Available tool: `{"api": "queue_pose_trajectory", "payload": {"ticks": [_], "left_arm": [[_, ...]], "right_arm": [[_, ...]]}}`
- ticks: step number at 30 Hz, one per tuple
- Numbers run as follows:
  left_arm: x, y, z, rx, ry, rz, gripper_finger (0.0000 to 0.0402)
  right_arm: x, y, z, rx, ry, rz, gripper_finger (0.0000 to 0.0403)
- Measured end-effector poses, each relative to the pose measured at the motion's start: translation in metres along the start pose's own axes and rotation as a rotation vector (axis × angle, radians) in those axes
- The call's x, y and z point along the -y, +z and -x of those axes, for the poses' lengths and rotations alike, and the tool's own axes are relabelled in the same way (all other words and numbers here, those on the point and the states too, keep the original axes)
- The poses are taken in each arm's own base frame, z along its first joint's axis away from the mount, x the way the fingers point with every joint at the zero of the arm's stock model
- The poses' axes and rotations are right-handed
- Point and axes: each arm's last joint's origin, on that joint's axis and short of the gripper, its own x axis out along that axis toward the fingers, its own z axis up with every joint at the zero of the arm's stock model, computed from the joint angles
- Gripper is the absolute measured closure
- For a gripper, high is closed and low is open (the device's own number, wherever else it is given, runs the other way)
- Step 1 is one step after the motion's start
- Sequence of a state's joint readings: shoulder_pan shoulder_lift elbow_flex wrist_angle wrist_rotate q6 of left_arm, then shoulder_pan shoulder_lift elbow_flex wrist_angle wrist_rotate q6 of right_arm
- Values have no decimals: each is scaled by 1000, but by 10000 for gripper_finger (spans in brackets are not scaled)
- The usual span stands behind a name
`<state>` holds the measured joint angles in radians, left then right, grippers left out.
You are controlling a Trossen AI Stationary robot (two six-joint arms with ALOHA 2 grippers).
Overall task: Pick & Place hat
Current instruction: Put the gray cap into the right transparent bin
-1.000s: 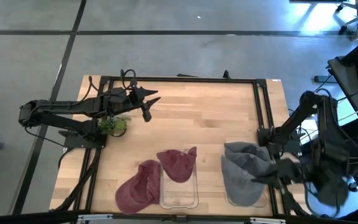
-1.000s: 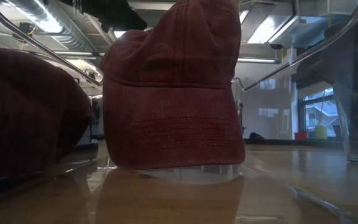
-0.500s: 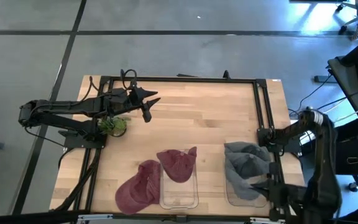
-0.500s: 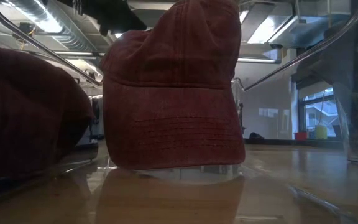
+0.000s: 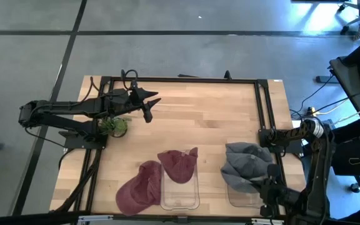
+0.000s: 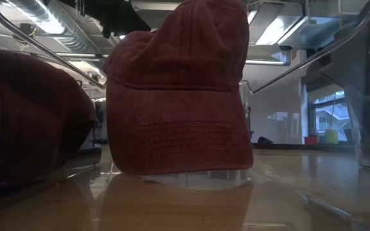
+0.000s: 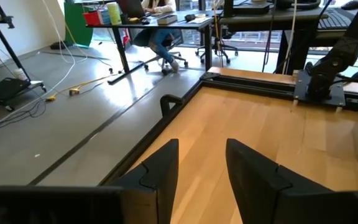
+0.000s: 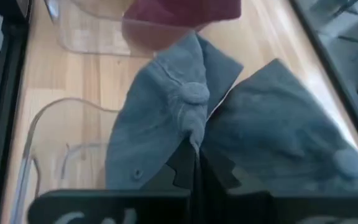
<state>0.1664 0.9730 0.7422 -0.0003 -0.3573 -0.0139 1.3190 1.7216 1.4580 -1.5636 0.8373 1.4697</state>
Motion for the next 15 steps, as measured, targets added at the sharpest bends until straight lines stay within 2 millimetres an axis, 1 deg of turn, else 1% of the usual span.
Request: {"api": "queue_pose_trajectory", "payload": {"ticks": [3,5,11,13,15], "left_arm": [[0,0,0,-1,0,0,274],[0,0,0,-2,0,0,273],[0,0,0,-3,0,9,270],[0,0,0,-3,-1,9,272],[0,0,0,-4,-10,9,274]], "right_arm": [[1,0,0,1,-4,20,388],[2,1,1,0,-1,19,370],[9,6,1,-36,8,-17,281],[13,9,1,-73,18,-13,250],[18,12,2,-74,27,-5,224]]}}
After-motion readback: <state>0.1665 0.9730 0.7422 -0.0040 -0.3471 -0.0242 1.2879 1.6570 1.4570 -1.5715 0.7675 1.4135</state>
